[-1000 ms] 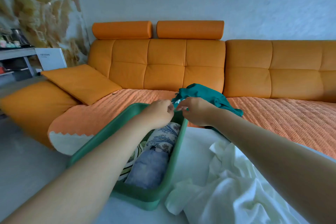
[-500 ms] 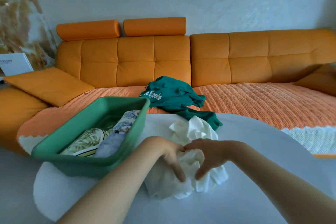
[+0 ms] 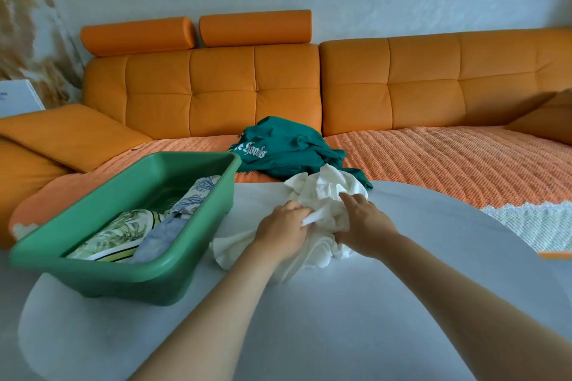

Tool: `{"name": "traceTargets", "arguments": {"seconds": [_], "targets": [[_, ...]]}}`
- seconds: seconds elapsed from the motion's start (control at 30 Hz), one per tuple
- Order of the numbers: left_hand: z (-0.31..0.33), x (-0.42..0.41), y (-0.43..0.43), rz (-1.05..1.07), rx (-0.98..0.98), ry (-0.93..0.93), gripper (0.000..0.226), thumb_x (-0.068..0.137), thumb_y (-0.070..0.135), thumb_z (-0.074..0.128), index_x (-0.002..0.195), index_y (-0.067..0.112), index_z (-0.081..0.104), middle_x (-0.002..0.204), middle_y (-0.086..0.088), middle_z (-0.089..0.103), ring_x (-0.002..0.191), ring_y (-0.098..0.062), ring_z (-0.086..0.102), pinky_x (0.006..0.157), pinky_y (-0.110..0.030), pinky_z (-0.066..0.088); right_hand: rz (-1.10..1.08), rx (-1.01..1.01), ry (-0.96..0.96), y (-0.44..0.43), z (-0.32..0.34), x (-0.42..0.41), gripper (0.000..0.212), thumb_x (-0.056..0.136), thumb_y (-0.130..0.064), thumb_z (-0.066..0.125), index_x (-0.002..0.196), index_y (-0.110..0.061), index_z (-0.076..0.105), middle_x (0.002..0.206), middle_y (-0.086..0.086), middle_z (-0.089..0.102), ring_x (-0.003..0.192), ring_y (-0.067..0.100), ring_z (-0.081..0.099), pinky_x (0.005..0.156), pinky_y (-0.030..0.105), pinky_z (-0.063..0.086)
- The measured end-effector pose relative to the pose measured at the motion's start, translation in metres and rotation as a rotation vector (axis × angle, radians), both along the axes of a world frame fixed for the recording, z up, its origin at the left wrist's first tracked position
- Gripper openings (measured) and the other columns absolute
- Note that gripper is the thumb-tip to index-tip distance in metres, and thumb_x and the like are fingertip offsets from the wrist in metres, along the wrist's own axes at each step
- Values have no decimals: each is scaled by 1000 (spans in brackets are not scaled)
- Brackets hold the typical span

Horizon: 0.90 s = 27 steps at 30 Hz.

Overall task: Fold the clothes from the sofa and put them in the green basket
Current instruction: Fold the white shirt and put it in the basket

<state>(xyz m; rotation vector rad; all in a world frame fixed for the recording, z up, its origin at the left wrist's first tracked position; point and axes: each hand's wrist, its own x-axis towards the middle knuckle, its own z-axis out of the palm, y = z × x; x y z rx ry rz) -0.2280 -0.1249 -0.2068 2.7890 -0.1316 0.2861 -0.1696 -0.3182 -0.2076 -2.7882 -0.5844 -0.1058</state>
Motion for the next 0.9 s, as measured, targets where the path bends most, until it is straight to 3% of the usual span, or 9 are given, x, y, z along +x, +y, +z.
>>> {"name": "traceTargets", "arguments": {"seconds": [0.1, 0.17, 0.37, 0.43, 0.53, 0.6, 0.67, 0.77, 0.9], "targets": [[14, 7, 6, -6, 39, -73, 29, 103, 28, 43, 127, 24, 59, 127, 5, 50, 110, -22, 51, 85, -40, 49, 38, 51, -25, -2, 0, 5, 34, 84, -43, 71, 108, -20, 61, 105, -2, 54, 106, 26, 57, 71, 32, 45], [25, 5, 10, 12, -32, -157, 22, 101, 17, 42, 115, 14, 60, 115, 1, 54, 102, -25, 53, 79, -39, 48, 62, 130, -52, -2, 5, 3, 26, 89, -37, 66, 78, -18, 52, 79, -7, 48, 83, 24, 55, 58, 31, 34], [57, -18, 15, 125, -381, -211, 18, 103, 27, 46, 89, 19, 55, 74, 7, 54, 68, -11, 50, 52, -22, 29, 109, 700, 98, -8, 38, -12, 14, 92, -37, 66, 91, -25, 58, 84, -4, 61, 76, 16, 57, 59, 26, 39], [68, -31, 18, 77, -346, -33, 27, 101, 43, 49, 88, 21, 59, 71, 6, 54, 67, -14, 51, 55, -24, 31, 216, 570, 188, -17, 48, -21, 34, 82, -43, 76, 108, -37, 55, 92, -8, 61, 80, 11, 58, 62, 21, 43], [75, -51, 28, -28, -90, 461, 48, 83, 72, 59, 84, 25, 65, 76, 8, 58, 69, -10, 56, 61, -25, 41, 276, -42, 350, -33, 52, -37, 82, 71, -52, 82, 141, -47, 41, 123, -22, 53, 113, 9, 54, 94, 24, 43], [73, -67, 30, -53, -25, 756, 67, 64, 87, 60, 78, 24, 74, 82, 10, 68, 74, -9, 63, 71, -25, 51, 248, -291, 460, -41, 51, -46, 79, 76, -47, 78, 146, -34, 45, 138, -14, 51, 130, 14, 47, 106, 29, 37], [67, -75, 28, -91, -115, 889, 69, 64, 91, 49, 75, 30, 80, 84, 17, 73, 72, -4, 66, 75, -23, 52, 257, -219, 621, -45, 54, -53, 50, 78, -31, 65, 128, -29, 65, 126, -5, 63, 114, 14, 59, 95, 27, 43], [60, -74, 22, -49, -197, 614, 57, 86, 75, 48, 69, 30, 79, 80, 18, 74, 67, 0, 65, 70, -21, 47, 242, -28, 603, -43, 57, -59, 40, 72, -19, 46, 92, -33, 78, 104, -5, 73, 85, 16, 71, 80, 28, 54], [47, -62, 15, -14, -100, 177, 27, 79, 46, 74, 103, 37, 63, 110, 16, 53, 107, -7, 51, 86, -28, 44, 173, -1, 225, -34, 36, -53, 49, 85, -11, 52, 120, -43, 63, 128, -12, 53, 107, 12, 57, 91, 28, 49]]}}
